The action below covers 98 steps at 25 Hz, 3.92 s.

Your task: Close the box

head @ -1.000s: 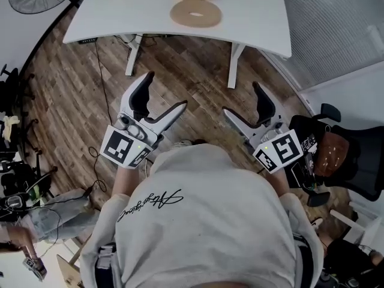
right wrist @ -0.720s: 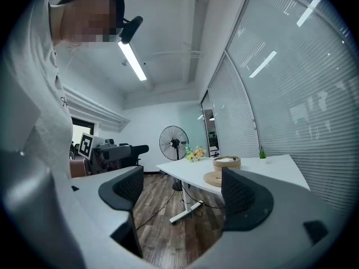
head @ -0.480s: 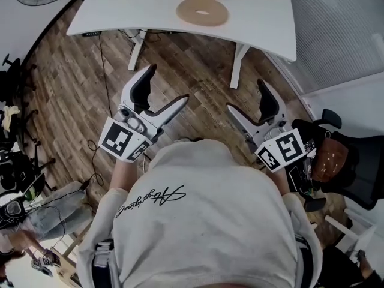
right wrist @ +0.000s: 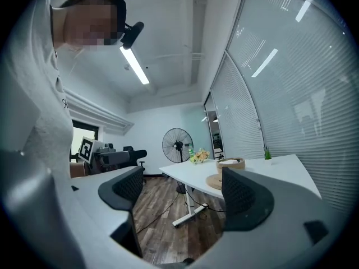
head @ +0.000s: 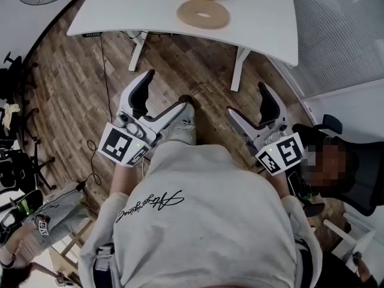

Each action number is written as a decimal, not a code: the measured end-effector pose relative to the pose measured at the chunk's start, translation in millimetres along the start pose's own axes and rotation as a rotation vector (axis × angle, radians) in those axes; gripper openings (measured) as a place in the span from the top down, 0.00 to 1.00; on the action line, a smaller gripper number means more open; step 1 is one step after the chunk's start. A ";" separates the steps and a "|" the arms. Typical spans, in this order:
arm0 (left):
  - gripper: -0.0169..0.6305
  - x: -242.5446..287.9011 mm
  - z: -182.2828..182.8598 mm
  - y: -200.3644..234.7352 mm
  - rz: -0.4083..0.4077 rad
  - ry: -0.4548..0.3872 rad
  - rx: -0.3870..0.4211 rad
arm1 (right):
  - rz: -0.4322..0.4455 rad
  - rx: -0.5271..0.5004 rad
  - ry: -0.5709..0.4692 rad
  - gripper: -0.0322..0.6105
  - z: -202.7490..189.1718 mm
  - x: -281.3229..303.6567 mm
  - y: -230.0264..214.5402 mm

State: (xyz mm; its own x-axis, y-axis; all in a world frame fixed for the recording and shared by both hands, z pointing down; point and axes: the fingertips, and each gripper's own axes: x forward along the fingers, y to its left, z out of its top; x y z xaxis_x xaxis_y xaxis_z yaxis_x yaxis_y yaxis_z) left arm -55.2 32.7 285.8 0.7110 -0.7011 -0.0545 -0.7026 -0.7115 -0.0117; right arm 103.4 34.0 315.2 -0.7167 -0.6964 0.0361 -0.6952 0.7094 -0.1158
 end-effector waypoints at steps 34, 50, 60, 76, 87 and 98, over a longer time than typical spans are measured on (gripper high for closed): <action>0.36 171.4 -7.9 201.6 -0.213 -0.023 0.047 | -0.120 -0.043 0.004 0.29 29.2 205.1 -152.2; 0.36 251.7 -6.2 295.1 -0.287 -0.033 0.015 | -0.187 -0.035 -0.004 0.29 51.9 292.1 -224.8; 0.36 293.4 -22.1 319.1 -0.350 0.006 0.006 | -0.213 -0.026 0.038 0.29 45.3 311.8 -258.7; 0.34 301.7 -54.2 291.1 -0.433 0.111 0.039 | -0.040 -0.039 0.184 0.28 2.0 305.3 -295.0; 0.31 284.5 -118.7 281.6 -0.500 0.291 -0.015 | 0.140 -0.094 0.421 0.22 -78.7 292.1 -283.6; 0.24 267.5 -172.7 271.4 -0.594 0.429 0.018 | 0.276 -0.155 0.562 0.16 -133.0 284.0 -263.6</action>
State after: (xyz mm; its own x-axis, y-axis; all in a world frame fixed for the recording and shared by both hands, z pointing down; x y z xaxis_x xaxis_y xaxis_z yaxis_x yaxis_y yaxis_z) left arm -50.4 -356.1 440.5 0.9191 -0.1566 0.3615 -0.1926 -0.9791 0.0656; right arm 75.8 -336.4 488.0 -0.7608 -0.3530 0.5446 -0.4506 0.8912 -0.0518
